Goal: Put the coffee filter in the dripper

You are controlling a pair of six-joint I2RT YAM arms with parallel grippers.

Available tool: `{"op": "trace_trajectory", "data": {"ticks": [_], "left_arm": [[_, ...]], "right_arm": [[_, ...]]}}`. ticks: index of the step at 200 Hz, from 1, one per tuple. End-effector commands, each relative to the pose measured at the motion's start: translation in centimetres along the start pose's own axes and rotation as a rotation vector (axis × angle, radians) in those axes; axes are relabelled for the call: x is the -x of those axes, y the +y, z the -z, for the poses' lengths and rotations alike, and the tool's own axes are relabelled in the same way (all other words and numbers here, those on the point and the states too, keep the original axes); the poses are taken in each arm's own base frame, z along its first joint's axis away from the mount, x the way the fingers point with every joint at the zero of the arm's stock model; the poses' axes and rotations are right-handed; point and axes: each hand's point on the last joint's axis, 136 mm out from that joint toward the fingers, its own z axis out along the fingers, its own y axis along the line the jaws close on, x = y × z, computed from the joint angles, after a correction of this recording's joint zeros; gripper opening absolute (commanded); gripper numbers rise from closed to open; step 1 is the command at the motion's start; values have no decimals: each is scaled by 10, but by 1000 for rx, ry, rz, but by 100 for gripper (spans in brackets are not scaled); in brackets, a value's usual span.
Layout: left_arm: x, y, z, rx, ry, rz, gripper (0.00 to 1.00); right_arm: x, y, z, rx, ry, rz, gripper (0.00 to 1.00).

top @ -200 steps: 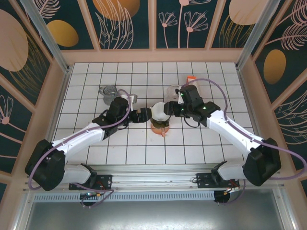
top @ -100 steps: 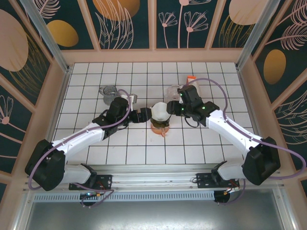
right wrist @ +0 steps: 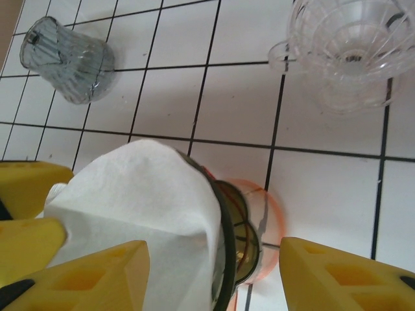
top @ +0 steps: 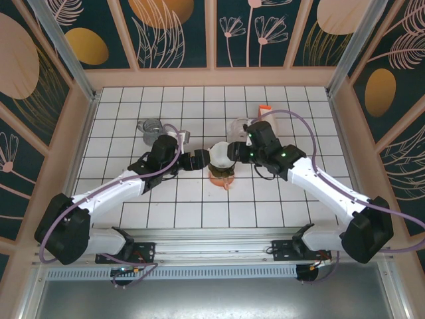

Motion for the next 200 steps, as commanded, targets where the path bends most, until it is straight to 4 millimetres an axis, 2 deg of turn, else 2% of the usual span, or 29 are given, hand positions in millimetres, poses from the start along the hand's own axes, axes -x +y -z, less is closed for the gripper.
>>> {"op": "trace_trajectory", "data": {"ticks": [1,36,61,85,118,132,181,200], "left_arm": [[2,1,3,11,-18,5,93],[8,1,8,28,-37,-1,94],[21,-4,18,40,-77,-20,99],[36,-18,27,16,-118,-44,99],[50,-26,21,21,-122,-89,99],[52,-28,17,19,-109,-105,99],[39,-35,3,-47,-36,-123,97],[34,-31,-1,-39,-13,-126,97]], "right_arm": [[-16,-1,0,5,29,-22,56],[-25,-4,-1,-9,45,-25,55],[-24,-3,-2,-8,44,-20,55],[-24,-2,-3,-11,46,-15,54],[-23,-1,-4,-7,45,-14,55],[-23,-1,-4,-7,43,-13,55],[-23,-2,-5,-14,47,-6,55],[-23,-2,-5,-14,47,-5,55]]}}
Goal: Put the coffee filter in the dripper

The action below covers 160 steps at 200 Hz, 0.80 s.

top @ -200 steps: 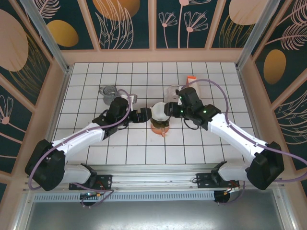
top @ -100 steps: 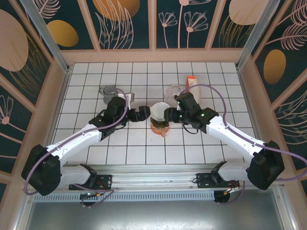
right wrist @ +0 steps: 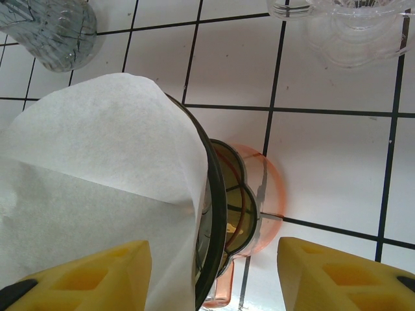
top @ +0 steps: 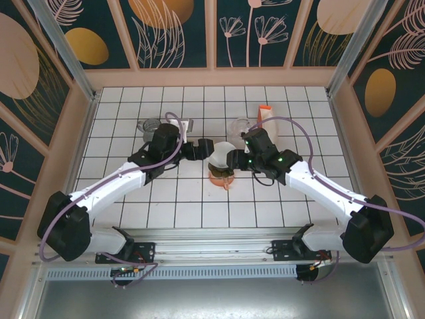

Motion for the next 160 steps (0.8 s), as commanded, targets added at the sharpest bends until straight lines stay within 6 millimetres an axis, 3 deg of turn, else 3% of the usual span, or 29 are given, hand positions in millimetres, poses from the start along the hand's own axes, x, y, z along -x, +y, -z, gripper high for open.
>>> {"op": "trace_trajectory", "data": {"ticks": [1,100,160], "left_arm": [[-6,-4,-3,-27,36,-32,97],[-21,19,-16,61,76,-5,85],[-24,19,-16,51,78,6,86]], "right_arm": [[3,3,3,1,-11,7,55],[4,4,3,-3,-13,8,55],[30,9,12,-55,-47,74,60]]}}
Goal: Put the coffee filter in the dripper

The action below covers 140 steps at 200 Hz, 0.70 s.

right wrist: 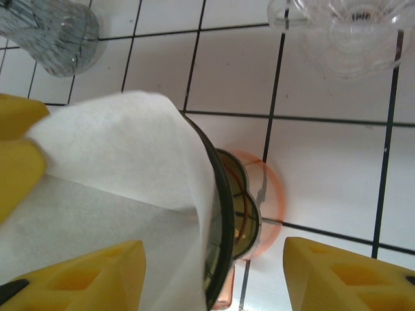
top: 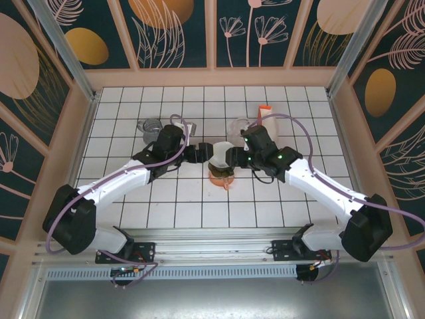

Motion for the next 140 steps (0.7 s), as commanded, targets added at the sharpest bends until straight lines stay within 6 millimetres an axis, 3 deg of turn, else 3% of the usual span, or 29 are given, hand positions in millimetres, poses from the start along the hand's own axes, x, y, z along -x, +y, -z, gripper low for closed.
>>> {"op": "trace_trajectory", "data": {"ticks": [1,46,140], "left_arm": [[-5,3,-2,7,9,6,86],[-6,2,-1,-4,2,13,86],[-9,2,-3,-16,2,20,86]], "right_arm": [[18,3,7,-44,-33,56,61],[25,3,-2,-86,-1,104,63],[12,3,-25,-115,96,156,68]]}}
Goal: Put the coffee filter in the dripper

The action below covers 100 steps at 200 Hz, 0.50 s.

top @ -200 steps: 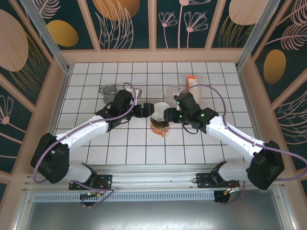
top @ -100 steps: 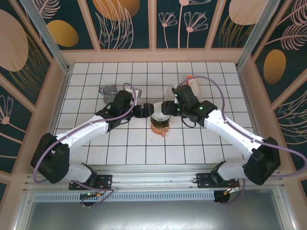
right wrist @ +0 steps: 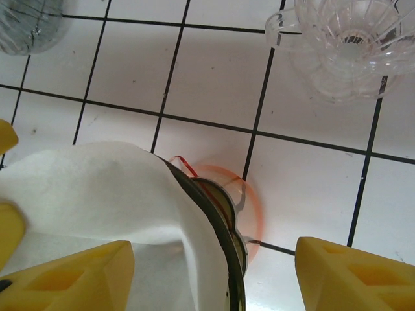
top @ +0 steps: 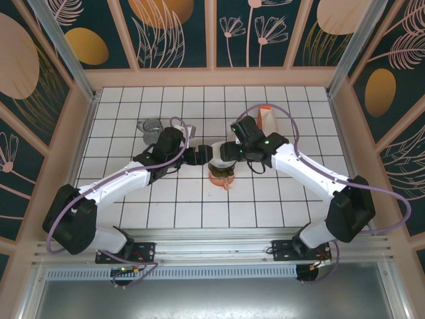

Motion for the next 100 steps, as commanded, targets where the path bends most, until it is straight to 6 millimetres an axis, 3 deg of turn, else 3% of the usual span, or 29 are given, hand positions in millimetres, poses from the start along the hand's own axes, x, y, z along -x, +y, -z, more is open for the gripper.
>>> {"op": "trace_trajectory", "data": {"ticks": [1,100], "left_arm": [[1,-4,-1,-24,-11,7,86],[-2,-3,-2,-28,-8,8,86]], "right_arm": [[3,4,2,-13,1,38,68],[-9,7,-16,-26,61,58,71]]}}
